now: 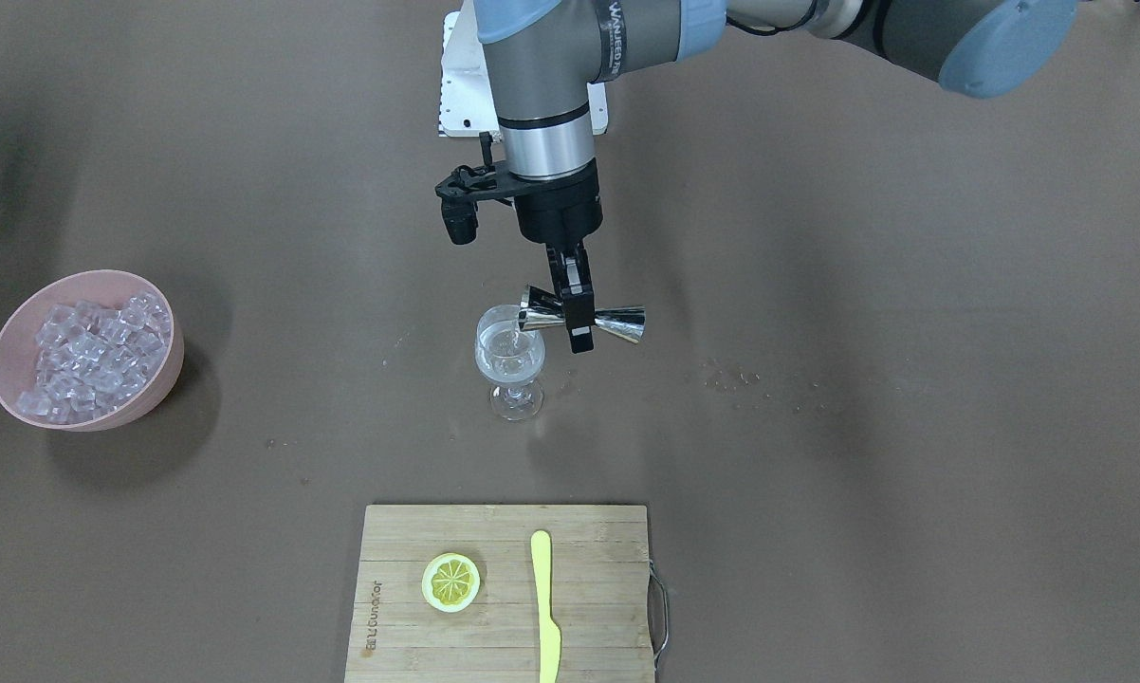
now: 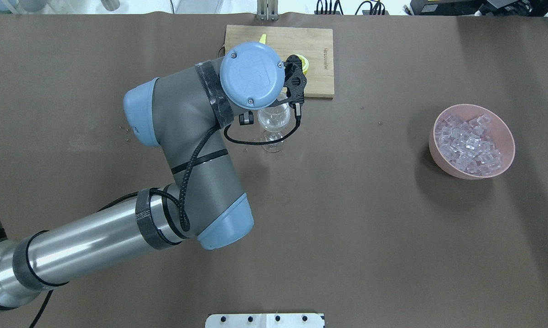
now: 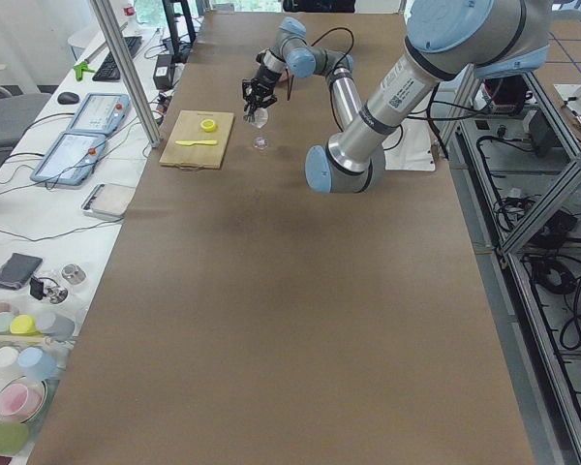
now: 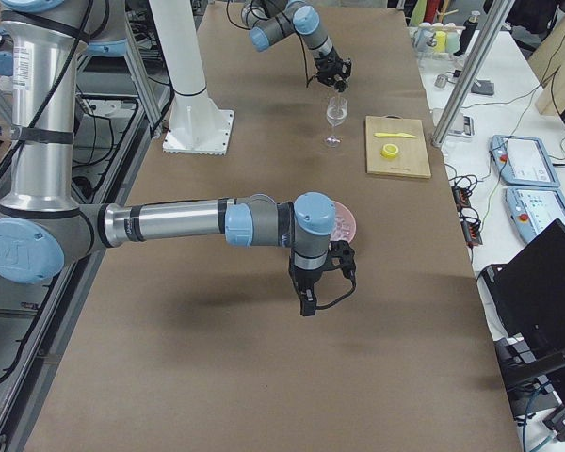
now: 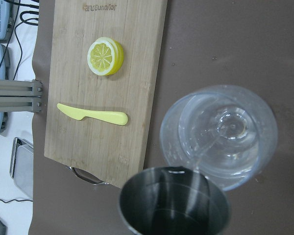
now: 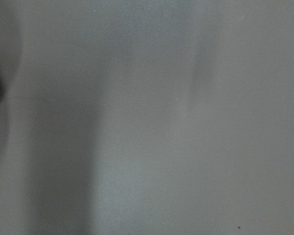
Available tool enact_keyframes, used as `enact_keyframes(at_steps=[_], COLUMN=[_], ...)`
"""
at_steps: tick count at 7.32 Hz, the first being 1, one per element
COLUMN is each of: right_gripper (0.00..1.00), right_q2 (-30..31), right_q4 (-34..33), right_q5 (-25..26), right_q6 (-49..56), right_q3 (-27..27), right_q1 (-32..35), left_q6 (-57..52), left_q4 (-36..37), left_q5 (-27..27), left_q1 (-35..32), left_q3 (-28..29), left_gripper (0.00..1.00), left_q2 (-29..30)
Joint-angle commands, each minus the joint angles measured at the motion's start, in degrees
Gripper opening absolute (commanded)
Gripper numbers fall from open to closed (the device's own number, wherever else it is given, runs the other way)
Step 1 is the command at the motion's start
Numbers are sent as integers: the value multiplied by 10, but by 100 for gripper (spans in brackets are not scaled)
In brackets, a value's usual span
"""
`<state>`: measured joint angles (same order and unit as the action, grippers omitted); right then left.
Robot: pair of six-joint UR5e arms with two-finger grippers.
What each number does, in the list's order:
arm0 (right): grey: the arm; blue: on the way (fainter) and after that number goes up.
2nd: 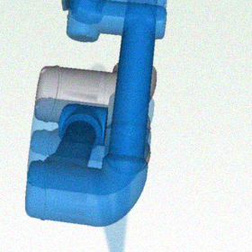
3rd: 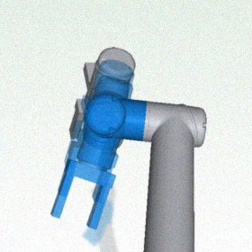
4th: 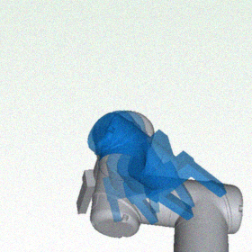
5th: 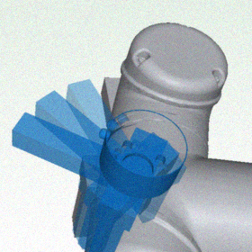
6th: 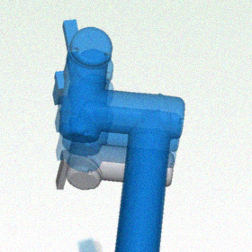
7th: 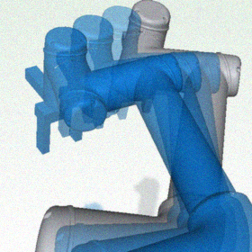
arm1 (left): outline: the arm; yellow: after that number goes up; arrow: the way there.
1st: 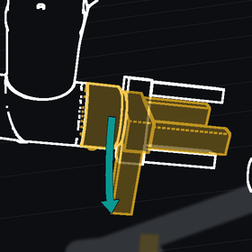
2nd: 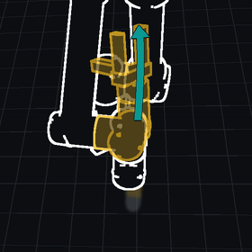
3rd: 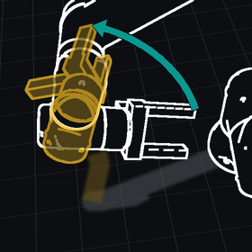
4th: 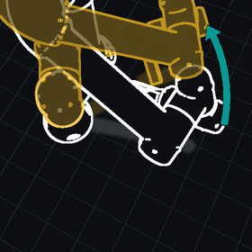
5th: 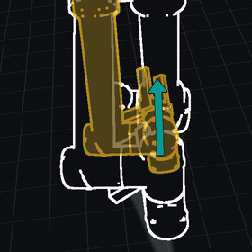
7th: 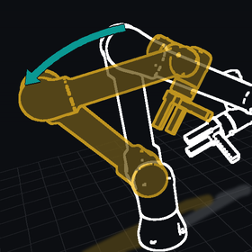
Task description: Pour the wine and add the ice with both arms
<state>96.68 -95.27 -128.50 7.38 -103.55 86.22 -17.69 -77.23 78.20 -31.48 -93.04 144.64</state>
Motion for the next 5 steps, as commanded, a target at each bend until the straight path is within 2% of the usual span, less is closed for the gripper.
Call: enact_keyframes(at_steps=[1, 5], right_gripper=[100, 100], right_q2=[0, -1], right_q4=[0, 0], right_q5=[0, 0], right_q6=[0, -1], right_q3=[0, 0], right_q1=[0, 0], left_q6=[-10, -17], left_q4=[2, 25], left_q5=[-47, -59], left_q1=[23, 32], left_q3=[1, 2], left_gripper=[0, 0], left_q2=[3, 13])
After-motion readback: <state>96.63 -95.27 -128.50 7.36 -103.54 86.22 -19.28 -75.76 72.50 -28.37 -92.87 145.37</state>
